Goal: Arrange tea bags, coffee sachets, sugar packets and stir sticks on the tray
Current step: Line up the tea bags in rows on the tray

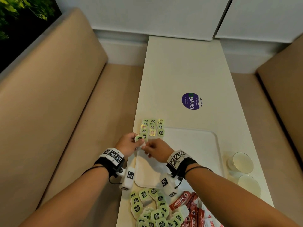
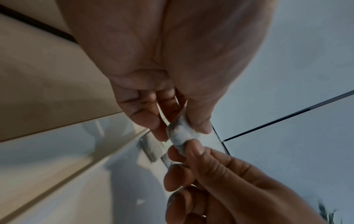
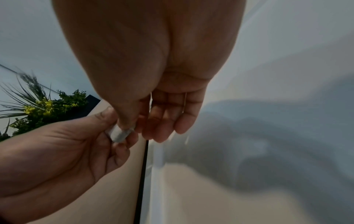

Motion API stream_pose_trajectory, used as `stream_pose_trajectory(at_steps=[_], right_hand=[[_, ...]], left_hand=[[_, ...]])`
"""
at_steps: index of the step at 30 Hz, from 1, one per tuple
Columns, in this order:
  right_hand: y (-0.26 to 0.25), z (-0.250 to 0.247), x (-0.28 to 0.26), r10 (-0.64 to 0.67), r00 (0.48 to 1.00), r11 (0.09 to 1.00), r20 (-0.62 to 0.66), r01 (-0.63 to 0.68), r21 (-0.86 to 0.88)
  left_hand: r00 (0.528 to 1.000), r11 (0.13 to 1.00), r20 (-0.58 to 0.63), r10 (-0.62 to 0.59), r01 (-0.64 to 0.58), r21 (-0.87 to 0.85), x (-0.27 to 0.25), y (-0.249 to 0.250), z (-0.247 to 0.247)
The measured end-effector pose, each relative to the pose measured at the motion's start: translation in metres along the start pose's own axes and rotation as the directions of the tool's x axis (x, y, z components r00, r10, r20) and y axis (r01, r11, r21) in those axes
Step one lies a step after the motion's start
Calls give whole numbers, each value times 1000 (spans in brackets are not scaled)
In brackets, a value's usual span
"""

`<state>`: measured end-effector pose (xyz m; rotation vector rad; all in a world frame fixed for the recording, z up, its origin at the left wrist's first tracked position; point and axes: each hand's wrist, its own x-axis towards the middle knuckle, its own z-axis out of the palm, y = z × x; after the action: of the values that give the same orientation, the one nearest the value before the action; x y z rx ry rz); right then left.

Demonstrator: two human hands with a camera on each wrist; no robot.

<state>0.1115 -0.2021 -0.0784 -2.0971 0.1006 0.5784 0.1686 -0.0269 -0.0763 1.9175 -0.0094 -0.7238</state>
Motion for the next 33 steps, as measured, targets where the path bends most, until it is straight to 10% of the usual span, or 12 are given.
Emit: stream_pose_trajectory(at_steps=[13,33], right_hand=[[24,-7,4,307,928,948,-209,-281,147],[18,-9,12,374,893,921,-249,-390,-16]], left_hand=[[999,972,-32,26,-17,233,14,-15,9],[994,891,-32,108,-82,446,32,-20,10]])
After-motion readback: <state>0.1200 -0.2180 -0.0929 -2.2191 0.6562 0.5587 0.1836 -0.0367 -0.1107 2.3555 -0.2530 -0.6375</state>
